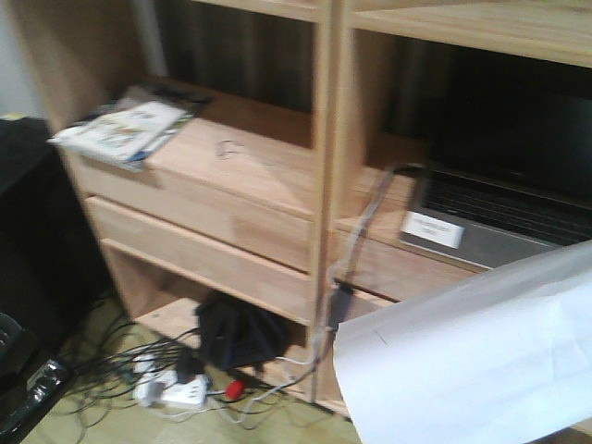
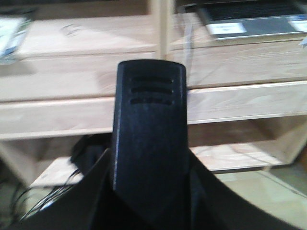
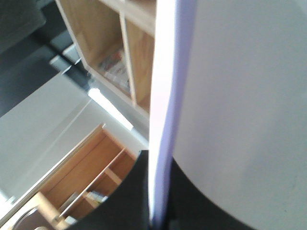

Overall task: Grab stapler and paper to desk for stapling
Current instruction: 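Drive the base away from the shelf toward the wooden desk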

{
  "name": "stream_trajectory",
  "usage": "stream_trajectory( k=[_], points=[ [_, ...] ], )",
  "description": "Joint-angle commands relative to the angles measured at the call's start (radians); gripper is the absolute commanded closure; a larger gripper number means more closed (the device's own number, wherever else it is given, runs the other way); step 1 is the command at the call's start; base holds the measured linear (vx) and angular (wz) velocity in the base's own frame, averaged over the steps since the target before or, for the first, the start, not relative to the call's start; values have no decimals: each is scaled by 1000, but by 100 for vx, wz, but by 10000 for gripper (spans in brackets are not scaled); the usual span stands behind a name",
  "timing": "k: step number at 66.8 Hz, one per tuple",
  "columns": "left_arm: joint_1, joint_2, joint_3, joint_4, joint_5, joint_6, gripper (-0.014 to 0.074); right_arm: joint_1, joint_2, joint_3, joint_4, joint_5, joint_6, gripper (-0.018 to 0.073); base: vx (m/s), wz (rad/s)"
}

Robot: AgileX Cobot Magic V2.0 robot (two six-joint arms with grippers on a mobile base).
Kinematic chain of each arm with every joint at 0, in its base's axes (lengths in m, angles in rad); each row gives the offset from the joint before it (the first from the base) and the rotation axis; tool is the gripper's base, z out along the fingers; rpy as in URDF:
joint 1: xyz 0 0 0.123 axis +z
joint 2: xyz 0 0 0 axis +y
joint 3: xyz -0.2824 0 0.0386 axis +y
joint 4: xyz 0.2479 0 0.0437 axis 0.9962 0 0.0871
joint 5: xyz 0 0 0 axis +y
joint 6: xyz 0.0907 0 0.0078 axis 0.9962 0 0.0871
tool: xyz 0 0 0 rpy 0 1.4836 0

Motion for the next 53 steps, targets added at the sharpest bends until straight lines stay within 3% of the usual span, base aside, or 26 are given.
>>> stream_trajectory(
  k=[1, 53],
  points=[
    [-3, 6, -35, -23, -105, -2, 603, 1, 8, -25, -1, -66, -11, 561, 1, 58],
    [-3, 6, -35, -23, -105, -2, 603, 1, 8, -25, -1, -65, -11, 561, 4, 65]
  ],
)
